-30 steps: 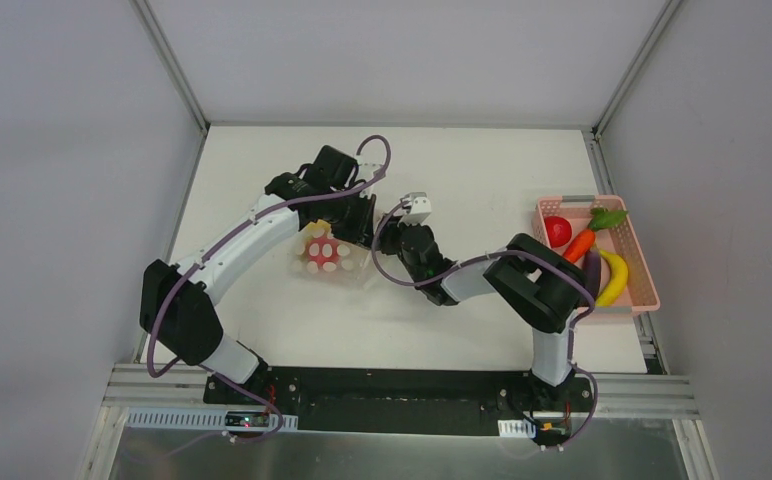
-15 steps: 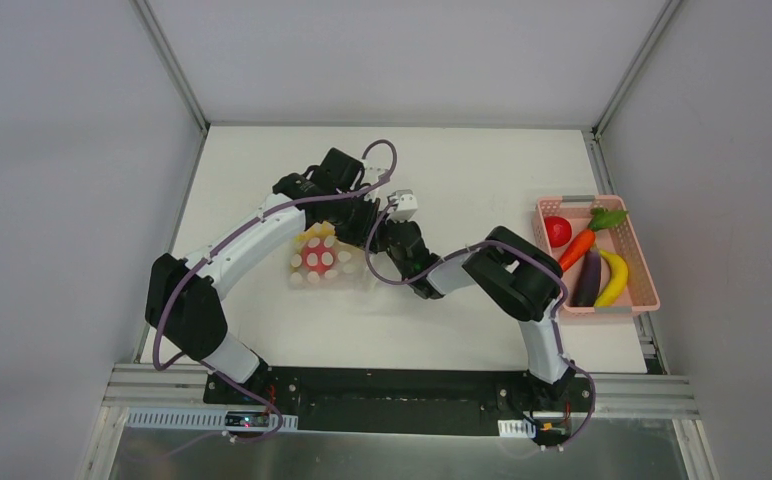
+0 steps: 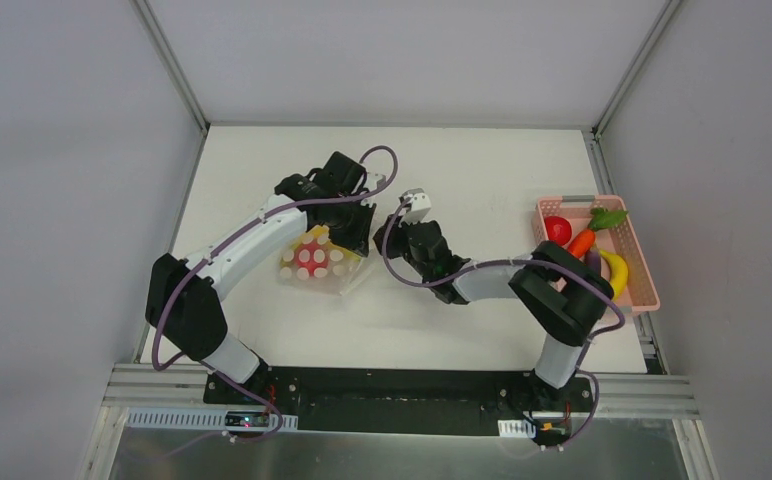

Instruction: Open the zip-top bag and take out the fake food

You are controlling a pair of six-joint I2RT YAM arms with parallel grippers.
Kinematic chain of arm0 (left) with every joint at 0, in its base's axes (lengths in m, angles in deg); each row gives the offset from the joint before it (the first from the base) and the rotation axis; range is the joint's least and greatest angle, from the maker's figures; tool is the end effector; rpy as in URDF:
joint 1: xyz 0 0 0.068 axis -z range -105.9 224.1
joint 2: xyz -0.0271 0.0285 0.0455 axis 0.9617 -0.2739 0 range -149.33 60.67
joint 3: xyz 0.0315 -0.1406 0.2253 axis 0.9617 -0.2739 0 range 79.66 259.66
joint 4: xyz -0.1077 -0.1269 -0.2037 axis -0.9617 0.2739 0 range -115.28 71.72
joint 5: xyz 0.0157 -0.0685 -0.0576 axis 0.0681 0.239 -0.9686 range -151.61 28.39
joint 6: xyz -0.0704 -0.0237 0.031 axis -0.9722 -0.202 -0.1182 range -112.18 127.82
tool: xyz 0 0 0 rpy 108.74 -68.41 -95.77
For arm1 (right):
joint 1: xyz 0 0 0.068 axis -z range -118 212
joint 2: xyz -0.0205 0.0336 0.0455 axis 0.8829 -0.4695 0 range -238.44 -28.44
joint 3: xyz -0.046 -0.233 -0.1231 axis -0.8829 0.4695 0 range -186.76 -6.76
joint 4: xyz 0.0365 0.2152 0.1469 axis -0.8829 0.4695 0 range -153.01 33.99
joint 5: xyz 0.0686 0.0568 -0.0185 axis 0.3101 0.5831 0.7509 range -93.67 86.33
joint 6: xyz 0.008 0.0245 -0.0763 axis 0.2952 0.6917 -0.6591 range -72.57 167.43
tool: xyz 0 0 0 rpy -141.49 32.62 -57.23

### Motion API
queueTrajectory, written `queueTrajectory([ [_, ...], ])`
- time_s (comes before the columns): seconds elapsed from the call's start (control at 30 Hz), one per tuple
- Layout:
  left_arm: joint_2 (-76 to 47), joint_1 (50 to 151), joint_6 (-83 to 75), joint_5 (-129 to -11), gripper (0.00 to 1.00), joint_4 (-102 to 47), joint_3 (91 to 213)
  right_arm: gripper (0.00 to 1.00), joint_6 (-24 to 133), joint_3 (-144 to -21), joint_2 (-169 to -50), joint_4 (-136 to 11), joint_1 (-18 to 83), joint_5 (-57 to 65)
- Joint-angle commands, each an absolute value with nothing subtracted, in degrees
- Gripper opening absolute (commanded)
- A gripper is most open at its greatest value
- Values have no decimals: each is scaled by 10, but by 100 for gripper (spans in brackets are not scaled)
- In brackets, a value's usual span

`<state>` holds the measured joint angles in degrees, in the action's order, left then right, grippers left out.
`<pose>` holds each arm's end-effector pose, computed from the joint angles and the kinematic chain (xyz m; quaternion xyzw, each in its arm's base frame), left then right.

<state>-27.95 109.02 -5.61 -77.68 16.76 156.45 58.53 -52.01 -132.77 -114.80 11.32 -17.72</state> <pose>0.2764 -0.2164 0.2663 0.2180 0.9168 -0.2470 0.2257 0.2683 0.3008 0.1651 -0.1763 0.7284 0.2578 0.6099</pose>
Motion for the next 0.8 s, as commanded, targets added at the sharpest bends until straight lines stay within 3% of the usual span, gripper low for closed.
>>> queueTrajectory([
  [0.0, -264, 1093, -40, -740, 0, 187, 1588, 3, 601, -507, -1233, -1076, 114, -115],
  [0.5, -249, 1093, -27, -700, 0, 192, 1587, 0, 648, -538, -1038, -639, 114, -60],
  [0.77, -247, 1093, -24, -697, 0, 195, 1588, 0, 652, -600, -914, -363, 128, -197],
])
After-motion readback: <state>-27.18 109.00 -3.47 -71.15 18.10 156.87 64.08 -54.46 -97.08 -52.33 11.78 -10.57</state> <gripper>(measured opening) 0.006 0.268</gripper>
